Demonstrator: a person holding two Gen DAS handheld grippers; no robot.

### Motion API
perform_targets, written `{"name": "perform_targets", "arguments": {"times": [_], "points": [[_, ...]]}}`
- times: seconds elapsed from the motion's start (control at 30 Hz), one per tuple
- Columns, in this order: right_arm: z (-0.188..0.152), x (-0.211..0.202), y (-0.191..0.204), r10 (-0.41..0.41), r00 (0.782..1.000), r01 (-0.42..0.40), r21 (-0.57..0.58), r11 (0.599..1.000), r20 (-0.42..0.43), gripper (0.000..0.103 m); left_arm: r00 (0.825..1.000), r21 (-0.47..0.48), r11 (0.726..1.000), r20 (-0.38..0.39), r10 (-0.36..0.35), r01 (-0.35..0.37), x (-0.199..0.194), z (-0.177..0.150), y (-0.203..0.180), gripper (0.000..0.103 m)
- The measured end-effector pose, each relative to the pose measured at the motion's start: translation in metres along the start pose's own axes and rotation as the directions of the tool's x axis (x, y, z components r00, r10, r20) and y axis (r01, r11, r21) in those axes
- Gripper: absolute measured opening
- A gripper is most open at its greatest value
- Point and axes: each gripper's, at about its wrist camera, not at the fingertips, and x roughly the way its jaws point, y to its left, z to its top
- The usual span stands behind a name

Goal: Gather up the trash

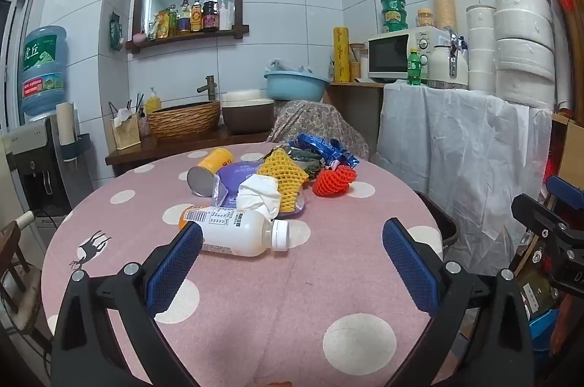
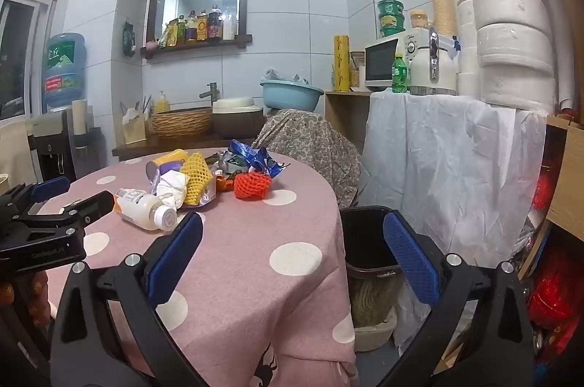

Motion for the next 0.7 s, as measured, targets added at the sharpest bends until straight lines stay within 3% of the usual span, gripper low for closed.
{"name": "perform_targets", "arguments": {"times": [0.7], "points": [[0.0018, 0.001, -0.0027, -0.003, 1.0, 0.003, 0.026, 1.0, 0.005, 0.098, 1.0, 0.011, 1.0, -0.002, -0.011, 0.011, -0.0017, 0.0007, -0.0018, 0.098]]}}
